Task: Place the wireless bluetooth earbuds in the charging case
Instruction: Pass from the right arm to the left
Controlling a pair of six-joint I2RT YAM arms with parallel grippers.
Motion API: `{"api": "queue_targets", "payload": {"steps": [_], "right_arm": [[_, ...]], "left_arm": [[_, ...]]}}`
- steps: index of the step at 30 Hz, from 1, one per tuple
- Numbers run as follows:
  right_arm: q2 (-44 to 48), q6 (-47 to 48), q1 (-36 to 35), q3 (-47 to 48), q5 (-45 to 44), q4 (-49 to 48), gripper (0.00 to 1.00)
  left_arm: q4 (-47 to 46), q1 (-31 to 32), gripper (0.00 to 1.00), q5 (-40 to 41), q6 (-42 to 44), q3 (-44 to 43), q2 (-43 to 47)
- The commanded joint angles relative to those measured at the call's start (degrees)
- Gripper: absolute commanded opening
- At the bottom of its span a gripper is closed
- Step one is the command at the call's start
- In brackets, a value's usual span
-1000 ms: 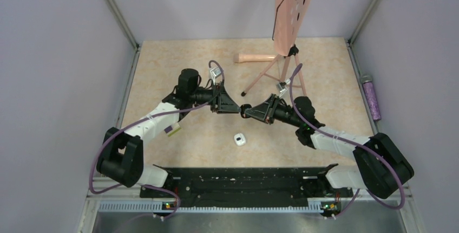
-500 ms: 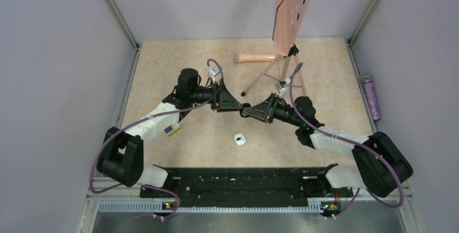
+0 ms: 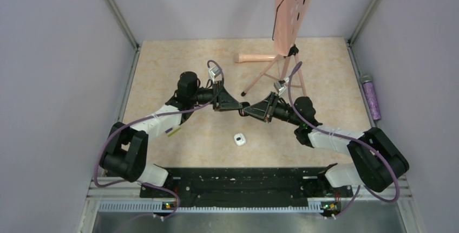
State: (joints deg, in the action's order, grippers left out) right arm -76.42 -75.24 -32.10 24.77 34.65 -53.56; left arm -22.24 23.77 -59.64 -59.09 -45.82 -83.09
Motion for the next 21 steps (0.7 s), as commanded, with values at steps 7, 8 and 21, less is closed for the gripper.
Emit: {"api": "queue_targets", "payload": {"steps": [7,8,21], "right_arm": [[-0.7,-2.1,0.3,-0.2,0.7,-7.5,0.0],[-0.7,-2.2,0.3,-0.4,0.6,-7.6,0.0],[-0.3,-4.2,2.3,-4.0,-1.9,-8.3,0.38]], "left_arm": [[-15.4,0.2,0.0,-2.1,-8.7,2.5,-0.5],[-15.4,0.2,0.0,-2.2,-8.8,2.6,-0.5],[-15.1,0.0,0.0,-3.6,-8.4,2.5,-0.6]]}}
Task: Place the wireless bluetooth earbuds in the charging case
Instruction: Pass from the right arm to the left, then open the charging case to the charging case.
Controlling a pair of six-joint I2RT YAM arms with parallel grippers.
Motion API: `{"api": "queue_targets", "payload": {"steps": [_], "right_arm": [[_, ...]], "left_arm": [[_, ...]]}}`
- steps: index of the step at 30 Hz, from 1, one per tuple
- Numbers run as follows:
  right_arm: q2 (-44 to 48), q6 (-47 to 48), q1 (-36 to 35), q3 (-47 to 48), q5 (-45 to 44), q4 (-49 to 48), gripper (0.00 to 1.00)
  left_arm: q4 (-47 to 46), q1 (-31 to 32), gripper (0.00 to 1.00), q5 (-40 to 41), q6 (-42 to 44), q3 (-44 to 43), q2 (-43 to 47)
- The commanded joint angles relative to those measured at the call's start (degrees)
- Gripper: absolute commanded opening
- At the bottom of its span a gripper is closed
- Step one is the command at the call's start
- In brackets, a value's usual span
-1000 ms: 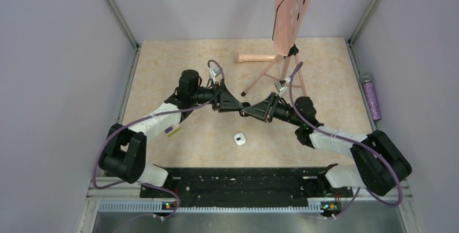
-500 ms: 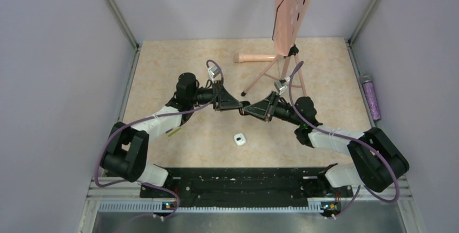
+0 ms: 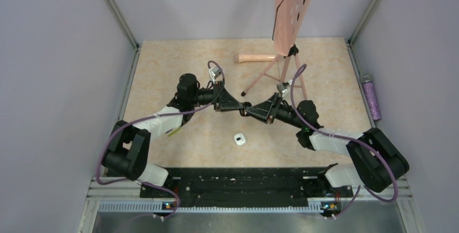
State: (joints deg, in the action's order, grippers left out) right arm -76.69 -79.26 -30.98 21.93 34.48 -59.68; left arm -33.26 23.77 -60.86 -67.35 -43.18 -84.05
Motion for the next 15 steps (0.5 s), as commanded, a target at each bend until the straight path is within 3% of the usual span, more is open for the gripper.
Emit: {"api": "queue_targets", "payload": {"steps": [1,15], "right_arm": [[0.0,-0.3,1.2,-1.4,-1.9,-2.2,0.38],[0.4,0.0,1.9,-2.2,-2.8,-0.3,0.44]], "left_arm": [[-4.0,0.0,0.0,-2.4,-0.1,-0.2,0.3],[-3.2,0.0,0.0,-3.2,-0.2,-1.2,0.4]]}}
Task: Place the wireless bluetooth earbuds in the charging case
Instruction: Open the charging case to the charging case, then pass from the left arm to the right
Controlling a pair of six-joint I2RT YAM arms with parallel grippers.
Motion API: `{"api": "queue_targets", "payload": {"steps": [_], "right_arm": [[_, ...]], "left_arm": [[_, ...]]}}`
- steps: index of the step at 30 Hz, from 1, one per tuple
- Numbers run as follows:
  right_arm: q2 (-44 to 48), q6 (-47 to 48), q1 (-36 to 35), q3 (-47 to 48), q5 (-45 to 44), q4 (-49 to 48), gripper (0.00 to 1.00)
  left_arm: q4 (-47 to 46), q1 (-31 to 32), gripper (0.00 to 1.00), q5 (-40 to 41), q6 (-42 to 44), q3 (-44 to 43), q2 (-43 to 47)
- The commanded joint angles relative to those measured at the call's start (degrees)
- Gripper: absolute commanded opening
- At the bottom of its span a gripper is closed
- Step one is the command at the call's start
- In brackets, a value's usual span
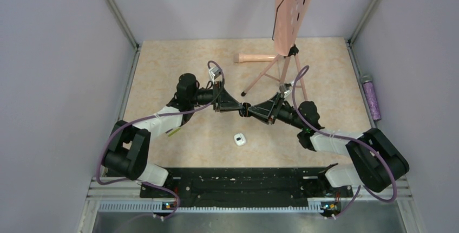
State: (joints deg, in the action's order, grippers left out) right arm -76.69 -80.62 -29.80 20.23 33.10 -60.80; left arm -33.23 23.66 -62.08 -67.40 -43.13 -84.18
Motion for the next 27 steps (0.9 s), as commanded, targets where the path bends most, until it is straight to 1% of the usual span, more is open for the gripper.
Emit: {"api": "queue_targets", "payload": {"steps": [1,8,13,16,19,27], "right_arm": [[0.9,1.7,0.8,-0.7,-1.7,1.6,0.45],[4.8,3.9,1.8,-1.2,-2.3,6.9,0.49],[7.8,7.6,2.4,0.4,-1.4,12.2,0.58],[8.6,10.0,2.4,1.8,-0.3,14.4,0.61],[8.1,11.6,2.4,3.5,1.5,14.8,0.62],[2.1,12.9,1.8,7.7,8.8,10.5,0.64]], "left_arm": [[-3.2,0.1,0.0,-1.9,-0.2,-1.3,0.6],[-1.5,0.0,0.0,-2.5,0.7,-2.0,0.3],[-0.9,-0.1,0.0,-2.9,1.1,-2.3,-0.4],[-0.8,-0.1,0.0,-3.1,1.2,-2.4,-0.7],[-0.8,-0.1,0.0,-3.3,1.3,-2.6,-0.7],[-1.0,0.0,0.0,-4.4,0.8,-3.4,-0.8]]}}
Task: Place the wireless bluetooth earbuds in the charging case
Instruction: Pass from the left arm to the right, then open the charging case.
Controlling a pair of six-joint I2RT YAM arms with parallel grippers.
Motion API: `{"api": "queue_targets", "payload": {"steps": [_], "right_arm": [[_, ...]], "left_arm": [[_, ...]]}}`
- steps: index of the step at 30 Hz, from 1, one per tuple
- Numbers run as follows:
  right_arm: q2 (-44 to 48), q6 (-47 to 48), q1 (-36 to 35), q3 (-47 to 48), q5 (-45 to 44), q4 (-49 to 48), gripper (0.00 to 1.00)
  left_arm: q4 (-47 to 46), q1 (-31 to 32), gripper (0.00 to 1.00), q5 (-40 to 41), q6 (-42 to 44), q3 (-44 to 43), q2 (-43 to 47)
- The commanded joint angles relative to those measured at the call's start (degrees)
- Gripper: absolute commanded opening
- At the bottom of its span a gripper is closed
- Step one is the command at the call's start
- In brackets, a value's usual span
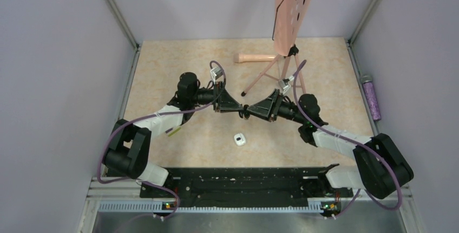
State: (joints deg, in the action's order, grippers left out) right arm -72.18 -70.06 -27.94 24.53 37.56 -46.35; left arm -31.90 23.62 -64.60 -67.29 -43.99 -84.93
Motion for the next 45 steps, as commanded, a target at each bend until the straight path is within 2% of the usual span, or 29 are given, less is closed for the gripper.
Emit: {"api": "queue_targets", "payload": {"steps": [1,6,11,17,24,25,26,29,31,32,35,42,45], "right_arm": [[-3.3,2.2,-0.2,3.5,5.0,-4.9,0.64],[-6.6,-0.3,-0.2,2.7,6.2,-10.9,0.62],[-9.1,-4.0,-0.3,1.7,6.7,-18.3,0.55],[-11.7,-8.0,-0.2,0.7,7.3,-25.3,0.32],[-11.8,-8.4,-0.3,0.0,7.2,-25.6,0.05],[-11.6,-8.4,-0.2,-0.2,6.9,-25.4,0.02],[-11.4,-8.4,-0.2,-0.5,6.5,-25.1,0.01],[-10.0,-7.5,-0.2,-1.6,4.6,-22.4,0.0],[-8.1,-6.9,-0.2,-2.6,2.4,-19.6,0.0],[-6.9,-6.7,-0.2,-3.1,0.9,-18.0,0.0],[-2.8,-6.3,-0.1,-5.2,-4.9,-12.6,0.0],[8.2,-5.4,-0.2,-7.1,-17.3,2.3,0.0],[12.0,-7.2,-0.2,-8.3,-22.9,7.8,0.0]], "left_arm": [[-2.5,0.0,0.0,-2.1,0.6,-2.6,-0.1],[-3.4,0.1,0.0,-2.7,-0.1,-2.6,0.4],[-3.6,0.1,0.0,-2.7,-0.4,-2.5,0.2],[-4.6,0.3,0.0,-2.9,-1.1,-2.4,-0.3],[-5.5,0.5,0.0,-2.5,-1.8,-2.5,-0.4],[-5.4,0.4,0.04,-2.3,-1.8,-2.6,-0.4],[-5.4,0.5,0.15,-2.4,-1.8,-2.7,-0.5],[-4.6,0.4,0.6,-2.7,-1.1,-2.9,-0.1],[0.6,0.3,0.84,-2.2,2.7,-3.9,0.9],[5.4,0.2,0.91,-1.4,5.6,-4.9,1.5],[19.7,-0.3,0.95,3.0,14.3,-7.7,3.9],[29.7,0.0,0.93,16.3,19.3,-9.1,9.2],[38.0,3.2,0.91,26.9,23.9,-9.9,11.6]]}}
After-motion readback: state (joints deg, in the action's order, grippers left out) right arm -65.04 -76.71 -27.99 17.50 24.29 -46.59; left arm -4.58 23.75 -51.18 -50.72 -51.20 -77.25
